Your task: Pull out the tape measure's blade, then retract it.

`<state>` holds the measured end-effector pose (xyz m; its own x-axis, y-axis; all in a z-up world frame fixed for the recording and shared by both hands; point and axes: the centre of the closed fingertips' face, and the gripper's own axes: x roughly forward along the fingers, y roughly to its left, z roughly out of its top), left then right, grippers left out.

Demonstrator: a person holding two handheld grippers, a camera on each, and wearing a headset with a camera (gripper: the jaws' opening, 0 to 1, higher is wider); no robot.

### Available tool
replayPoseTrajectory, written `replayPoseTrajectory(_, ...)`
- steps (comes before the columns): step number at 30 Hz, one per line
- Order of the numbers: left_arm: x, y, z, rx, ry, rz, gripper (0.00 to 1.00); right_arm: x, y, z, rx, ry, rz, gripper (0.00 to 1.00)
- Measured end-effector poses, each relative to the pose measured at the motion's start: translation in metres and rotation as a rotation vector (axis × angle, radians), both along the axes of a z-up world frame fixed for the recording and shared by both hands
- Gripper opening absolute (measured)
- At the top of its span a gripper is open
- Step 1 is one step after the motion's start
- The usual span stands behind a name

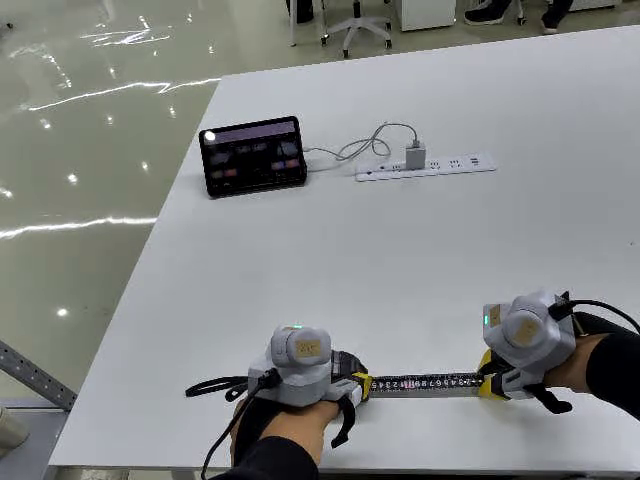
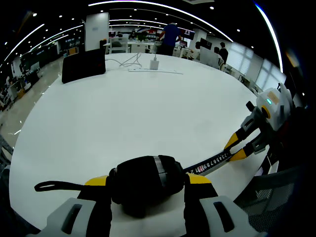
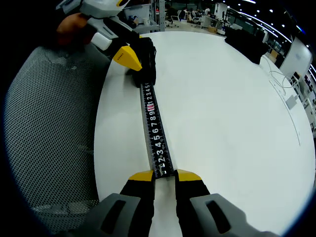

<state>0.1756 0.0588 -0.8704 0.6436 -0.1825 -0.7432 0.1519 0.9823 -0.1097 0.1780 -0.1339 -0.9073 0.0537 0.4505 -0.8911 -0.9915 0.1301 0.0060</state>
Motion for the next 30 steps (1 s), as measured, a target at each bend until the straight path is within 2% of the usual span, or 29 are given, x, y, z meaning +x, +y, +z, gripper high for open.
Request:
replayPoseTrajectory(16, 0.0, 0.0, 0.0, -0.001, 0.001, 0.0, 0.54, -0.001, 0.007, 0.001, 0.021, -0.006, -0.004, 0.11)
replayPoseTrajectory(25, 0.0, 0.0, 0.0, -0.003, 0.0, 0.0, 0.55, -0.002, 0.011, 0.0, 0.025, -0.018, 0.029, 0.11)
replayPoseTrajectory(30, 0.0, 0.0, 0.0, -0.002, 0.0, 0.0, 0.55, -0.002, 0.015, 0.0, 0.033, -0.014, 0.02, 0.1)
